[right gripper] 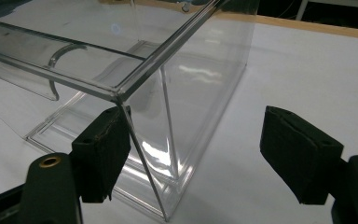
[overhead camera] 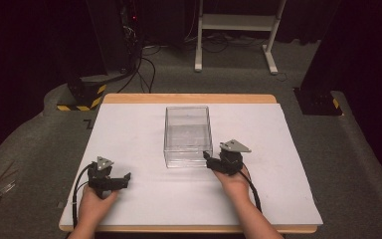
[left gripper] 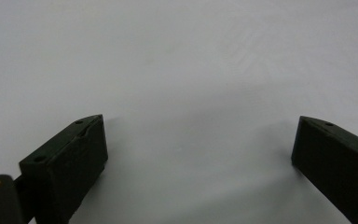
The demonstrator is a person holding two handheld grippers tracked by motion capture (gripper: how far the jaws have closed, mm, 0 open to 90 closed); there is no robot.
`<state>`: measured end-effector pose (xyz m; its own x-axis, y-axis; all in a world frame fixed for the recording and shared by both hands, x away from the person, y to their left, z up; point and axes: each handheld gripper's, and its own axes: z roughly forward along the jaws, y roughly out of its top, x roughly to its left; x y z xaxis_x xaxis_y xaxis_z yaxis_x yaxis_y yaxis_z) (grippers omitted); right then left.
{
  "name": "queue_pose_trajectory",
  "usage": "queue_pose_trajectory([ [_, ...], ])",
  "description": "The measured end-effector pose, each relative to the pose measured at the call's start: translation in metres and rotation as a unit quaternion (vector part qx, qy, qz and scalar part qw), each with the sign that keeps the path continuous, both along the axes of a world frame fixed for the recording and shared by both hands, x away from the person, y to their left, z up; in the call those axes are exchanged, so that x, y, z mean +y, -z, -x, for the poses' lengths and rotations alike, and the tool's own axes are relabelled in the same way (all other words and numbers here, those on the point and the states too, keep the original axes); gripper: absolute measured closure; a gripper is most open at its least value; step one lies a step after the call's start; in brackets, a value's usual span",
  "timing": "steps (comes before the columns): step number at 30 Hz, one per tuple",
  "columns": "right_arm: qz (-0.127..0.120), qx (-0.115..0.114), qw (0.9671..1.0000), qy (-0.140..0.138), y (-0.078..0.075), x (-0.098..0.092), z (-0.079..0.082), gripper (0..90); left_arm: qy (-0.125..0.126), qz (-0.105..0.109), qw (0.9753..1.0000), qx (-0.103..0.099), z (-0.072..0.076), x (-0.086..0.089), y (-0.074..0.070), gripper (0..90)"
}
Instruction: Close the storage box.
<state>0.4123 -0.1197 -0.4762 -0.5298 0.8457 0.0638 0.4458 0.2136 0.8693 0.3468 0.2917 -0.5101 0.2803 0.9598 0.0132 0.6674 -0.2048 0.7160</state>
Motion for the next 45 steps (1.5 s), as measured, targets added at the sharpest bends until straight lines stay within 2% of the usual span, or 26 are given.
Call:
queue_pose_trajectory([
  [9, -0.005, 0.010, 0.9999, -0.008, -0.002, 0.001, 0.002, 26.1, 0.000, 0.001, 1.0000, 0.000, 0.000, 0.000, 0.000, 3.7],
  [16, -0.005, 0.006, 0.9998, -0.021, -0.005, -0.001, 0.012, 26.1, 0.000, 0.000, 1.0000, 0.000, 0.000, 0.000, 0.000, 3.6],
  [28, -0.014, -0.003, 0.9996, -0.024, -0.012, -0.012, 0.026, 26.1, -0.001, -0.001, 1.0000, -0.001, 0.000, 0.000, 0.000, 3.7],
  [35, -0.012, -0.004, 0.9998, -0.013, -0.015, -0.030, 0.034, 26.6, 0.000, -0.001, 1.0000, -0.001, 0.000, 0.000, 0.000, 3.7],
  [45, 0.006, 0.008, 0.9992, 0.038, -0.009, -0.087, 0.042, 27.9, 0.000, 0.000, 1.0000, 0.000, 0.000, 0.000, 0.000, 3.7],
])
